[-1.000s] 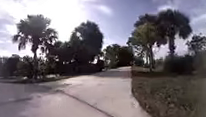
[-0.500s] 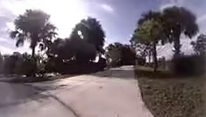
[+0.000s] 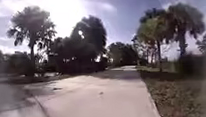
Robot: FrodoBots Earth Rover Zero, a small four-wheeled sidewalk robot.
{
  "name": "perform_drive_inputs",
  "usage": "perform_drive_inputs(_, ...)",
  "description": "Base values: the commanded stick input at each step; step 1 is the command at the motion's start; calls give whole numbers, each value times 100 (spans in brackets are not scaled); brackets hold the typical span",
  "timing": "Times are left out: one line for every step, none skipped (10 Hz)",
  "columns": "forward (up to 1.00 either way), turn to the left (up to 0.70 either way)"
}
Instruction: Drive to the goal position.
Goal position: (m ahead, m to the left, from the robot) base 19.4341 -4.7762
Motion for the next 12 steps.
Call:
perform_drive_inputs(100, -36)
perform_drive_inputs(100, -37)
perform_drive_inputs(100, -37)
perform_drive_inputs(100, -37)
perform_drive_inputs(100, -37)
perform_drive_inputs(100, -37)
perform_drive_inputs(100, -29)
perform_drive_inputs(100, -12)
perform_drive_inputs(100, 0)
perform_drive_inputs(100, 0)
perform_drive_inputs(100, 0)
perform_drive_inputs(100, 0)
